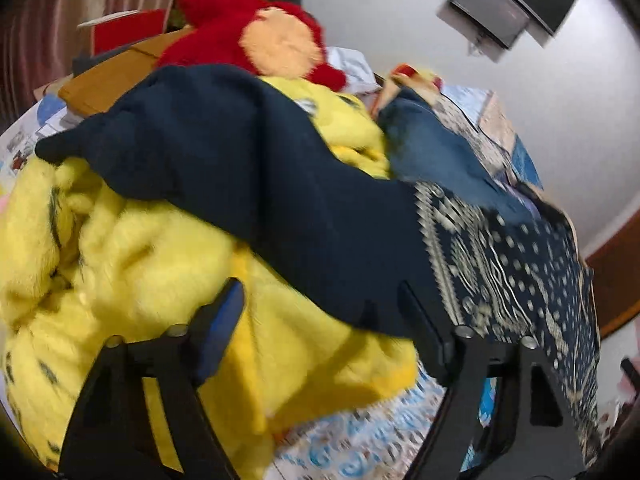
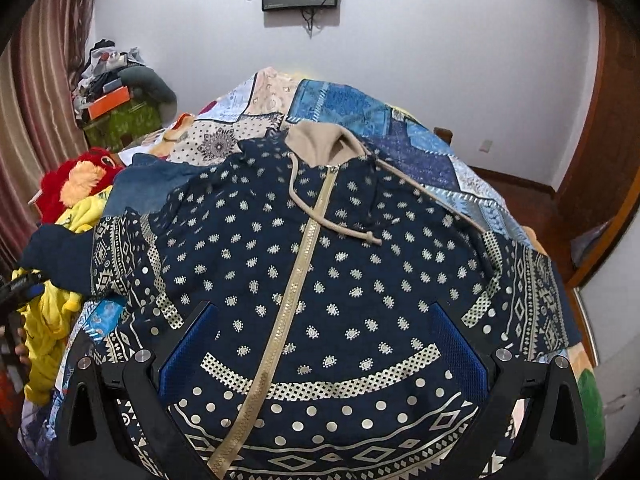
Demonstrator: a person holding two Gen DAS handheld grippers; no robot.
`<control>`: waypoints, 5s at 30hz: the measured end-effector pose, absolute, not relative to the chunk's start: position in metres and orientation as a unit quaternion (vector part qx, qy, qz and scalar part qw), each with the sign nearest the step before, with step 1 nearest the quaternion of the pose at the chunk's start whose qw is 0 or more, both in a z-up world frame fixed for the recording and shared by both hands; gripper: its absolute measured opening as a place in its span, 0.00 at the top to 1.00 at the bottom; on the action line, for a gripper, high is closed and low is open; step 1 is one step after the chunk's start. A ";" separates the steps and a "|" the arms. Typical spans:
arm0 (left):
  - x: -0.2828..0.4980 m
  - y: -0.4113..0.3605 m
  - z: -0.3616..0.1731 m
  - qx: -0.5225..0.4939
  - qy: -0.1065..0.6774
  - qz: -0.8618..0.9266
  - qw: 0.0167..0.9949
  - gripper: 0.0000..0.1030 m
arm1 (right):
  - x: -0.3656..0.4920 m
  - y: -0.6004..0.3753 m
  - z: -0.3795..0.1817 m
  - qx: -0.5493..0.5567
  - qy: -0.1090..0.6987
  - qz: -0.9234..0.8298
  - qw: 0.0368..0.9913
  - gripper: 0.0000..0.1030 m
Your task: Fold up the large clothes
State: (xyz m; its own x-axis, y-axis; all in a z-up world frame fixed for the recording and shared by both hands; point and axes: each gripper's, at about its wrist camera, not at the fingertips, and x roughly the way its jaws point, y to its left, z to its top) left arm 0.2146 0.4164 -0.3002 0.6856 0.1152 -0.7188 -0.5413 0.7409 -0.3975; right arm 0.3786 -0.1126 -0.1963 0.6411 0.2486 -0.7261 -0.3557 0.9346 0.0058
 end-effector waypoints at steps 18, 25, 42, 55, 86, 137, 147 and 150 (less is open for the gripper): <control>0.262 0.404 -0.213 -0.111 0.328 0.282 0.895 0.93 | 0.360 -0.138 -0.163 -0.061 0.363 0.160 0.916 0.00; 0.291 0.315 -0.113 -0.026 0.262 0.195 0.945 0.93 | 0.354 -0.164 -0.144 -0.057 0.347 0.152 0.923 0.00; 0.422 0.036 -0.144 0.047 0.343 -0.076 0.935 0.94 | 0.366 -0.245 -0.156 -0.045 0.369 0.118 0.921 0.00; 0.403 -0.051 -0.255 0.071 0.489 -0.166 0.854 0.88 | 0.372 -0.271 -0.183 -0.045 0.418 0.105 0.901 0.00; 0.364 0.193 -0.279 -0.024 0.488 0.027 0.872 0.15 | 0.445 -0.031 -0.282 -0.208 0.503 0.262 0.797 0.18; 0.373 0.161 -0.265 0.047 0.510 0.100 0.853 0.09 | 0.443 -0.296 -0.236 -0.147 0.460 0.045 0.875 0.03; 0.396 0.091 -0.220 0.033 0.475 0.029 0.879 0.08 | 0.428 -0.377 -0.226 0.007 0.490 0.069 0.869 0.03; 0.411 0.066 -0.229 0.029 0.485 0.002 0.874 0.08 | 0.436 -0.399 -0.242 0.065 0.510 0.065 0.855 0.03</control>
State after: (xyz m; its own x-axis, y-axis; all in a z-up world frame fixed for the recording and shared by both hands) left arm 0.4114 0.0661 -0.2293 0.5289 0.0321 -0.8481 0.0245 0.9983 0.0531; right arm 0.4361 -0.3991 -0.2421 0.4707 0.1771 -0.8643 -0.0435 0.9831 0.1777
